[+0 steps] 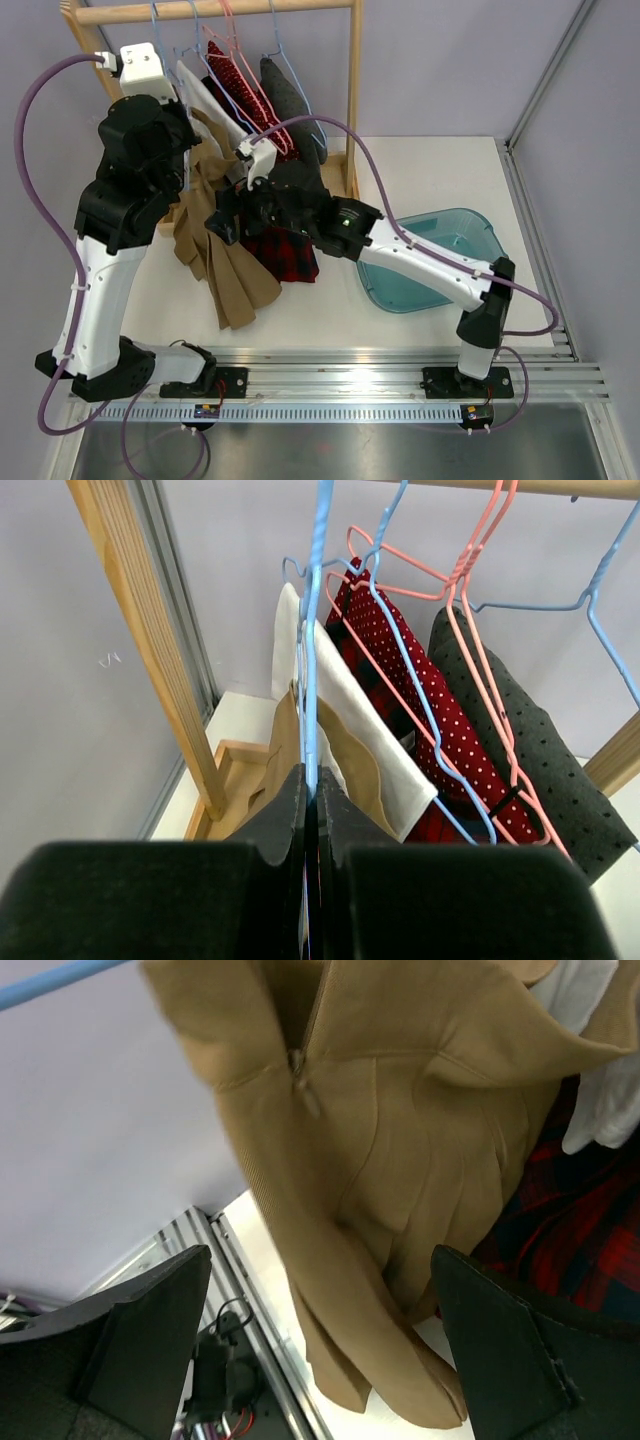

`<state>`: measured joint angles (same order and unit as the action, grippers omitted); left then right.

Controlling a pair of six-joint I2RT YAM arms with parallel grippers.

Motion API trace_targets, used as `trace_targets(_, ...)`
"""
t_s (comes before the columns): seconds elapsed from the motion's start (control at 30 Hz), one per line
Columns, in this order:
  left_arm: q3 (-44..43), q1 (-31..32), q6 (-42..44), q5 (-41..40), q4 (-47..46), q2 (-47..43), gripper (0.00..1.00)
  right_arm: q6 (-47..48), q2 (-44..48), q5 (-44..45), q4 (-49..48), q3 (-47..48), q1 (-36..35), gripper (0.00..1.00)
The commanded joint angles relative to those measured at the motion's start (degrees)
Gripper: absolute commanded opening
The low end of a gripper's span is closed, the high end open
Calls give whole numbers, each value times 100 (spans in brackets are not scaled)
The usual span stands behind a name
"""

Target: Remove the skirt from the hanger

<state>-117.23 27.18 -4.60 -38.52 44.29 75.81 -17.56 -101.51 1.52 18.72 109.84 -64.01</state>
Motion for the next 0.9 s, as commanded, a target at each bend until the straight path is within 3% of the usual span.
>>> trace_targets(0.0, 138, 33, -208, 64, -632, -435, 0, 157, -367, 235, -553, 564, -112, 99)
trace_targets(0.17, 508, 33, -523, 274, -676, -708, 0, 157, -808, 392, -1167, 723, -129, 99)
trace_targets(0.23, 587, 33, -612, 371, -659, -796, 0, 200, -957, 463, -1457, 697, -138, 88)
trace_targets(0.27, 613, 33, -699, 407, -659, -831, 0, 244, -1062, 455, -1520, 714, -138, 76)
trace_targets(0.3, 674, 33, -717, 424, -676, -866, 0, 279, -1107, 394, -1564, 740, -138, 48)
trace_targets(0.37, 798, 33, -805, 486, -694, -945, 0, 367, -1195, 262, -1521, 889, -129, 9)
trace_targets(0.4, 842, 33, -823, 503, -711, -980, 0, 368, -1221, 235, -1451, 933, -138, 0)
trace_targets(0.67, 1913, 33, -753, 416, -1229, -1297, 0, 692, -91, 454, -1257, 301, -410, 0)
trace_targets(0.87, 2669, 33, -595, 126, -1827, -1332, 0, 930, 964, 876, -914, -24, -1016, 0)
